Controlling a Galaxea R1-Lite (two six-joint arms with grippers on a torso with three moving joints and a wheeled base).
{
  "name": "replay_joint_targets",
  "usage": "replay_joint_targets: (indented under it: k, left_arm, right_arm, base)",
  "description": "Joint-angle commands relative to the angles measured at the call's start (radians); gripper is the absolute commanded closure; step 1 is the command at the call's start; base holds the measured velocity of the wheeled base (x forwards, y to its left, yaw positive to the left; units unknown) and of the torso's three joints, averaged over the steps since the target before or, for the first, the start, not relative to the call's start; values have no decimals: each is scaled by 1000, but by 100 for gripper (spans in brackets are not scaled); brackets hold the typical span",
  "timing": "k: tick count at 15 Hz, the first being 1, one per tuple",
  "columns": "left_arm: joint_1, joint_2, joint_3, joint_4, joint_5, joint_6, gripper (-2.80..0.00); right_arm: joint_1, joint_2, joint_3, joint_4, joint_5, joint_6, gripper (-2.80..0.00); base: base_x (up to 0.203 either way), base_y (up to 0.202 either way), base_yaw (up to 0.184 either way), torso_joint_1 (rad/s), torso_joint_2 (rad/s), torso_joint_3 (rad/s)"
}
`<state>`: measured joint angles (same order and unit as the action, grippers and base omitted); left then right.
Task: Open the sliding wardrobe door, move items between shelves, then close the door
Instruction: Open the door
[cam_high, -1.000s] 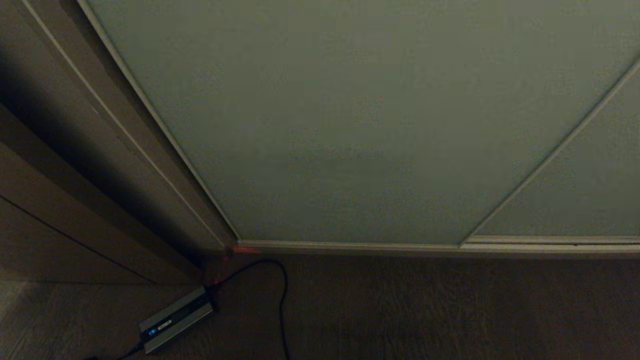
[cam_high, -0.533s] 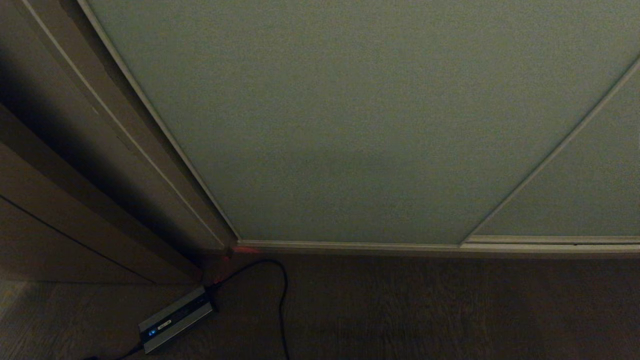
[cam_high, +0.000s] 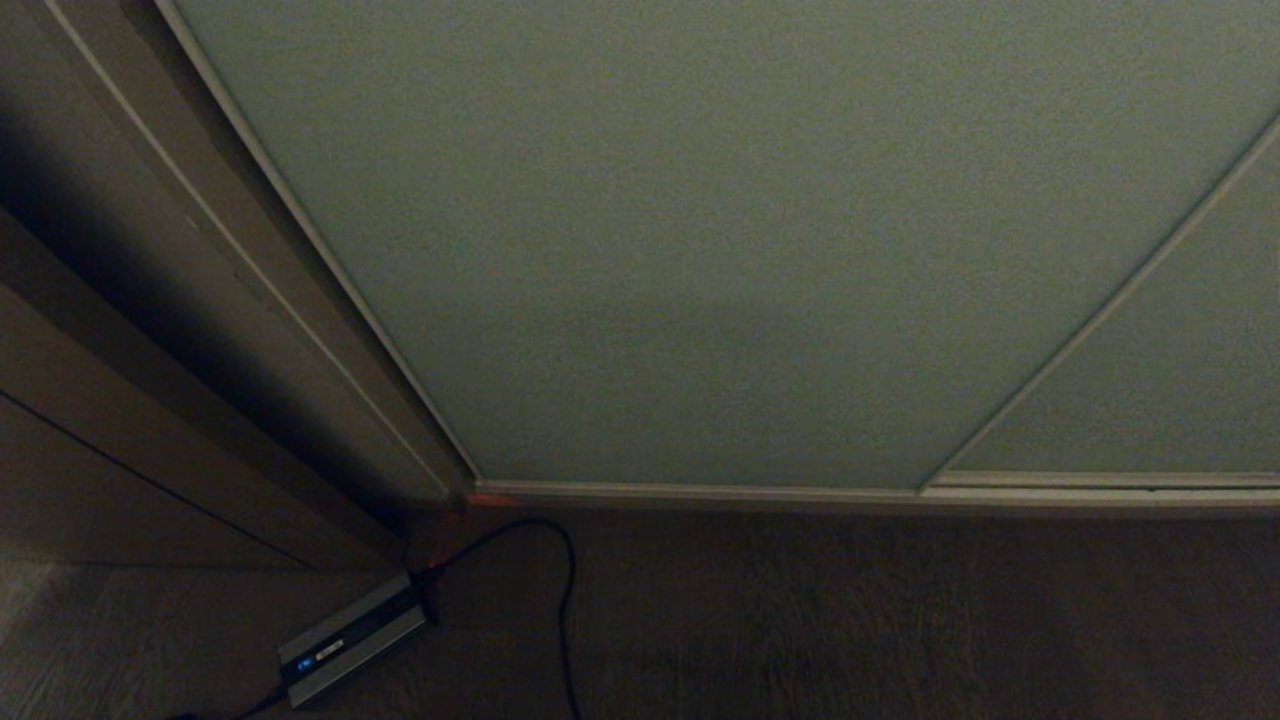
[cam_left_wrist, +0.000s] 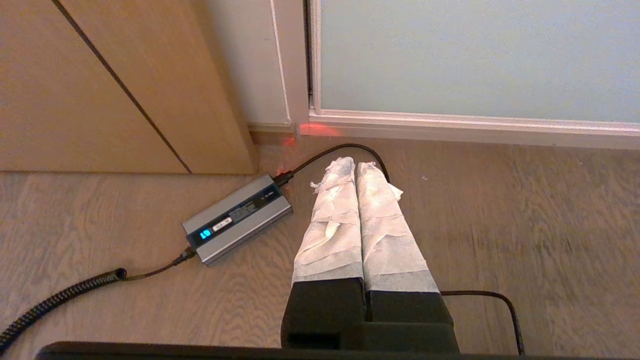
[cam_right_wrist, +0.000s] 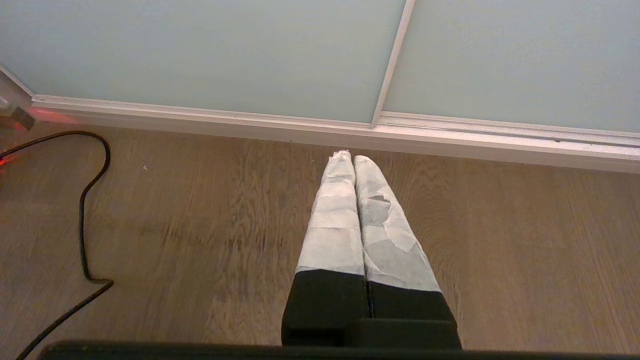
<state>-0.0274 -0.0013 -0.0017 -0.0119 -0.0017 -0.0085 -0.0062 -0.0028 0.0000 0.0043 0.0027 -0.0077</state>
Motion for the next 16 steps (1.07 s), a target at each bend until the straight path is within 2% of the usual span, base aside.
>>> replay_joint_targets:
  k: [1,16]
  left_arm:
    - [0,-2,0,0,0,-1,0]
    - [0,-2,0,0,-1,1,0]
  right_arm:
    - [0,3,3,0,0,0,0]
    - [0,4,3,0,0,0,0]
  base:
    - [0,0,0,0,0,0]
    - [0,0,0,0,0,0]
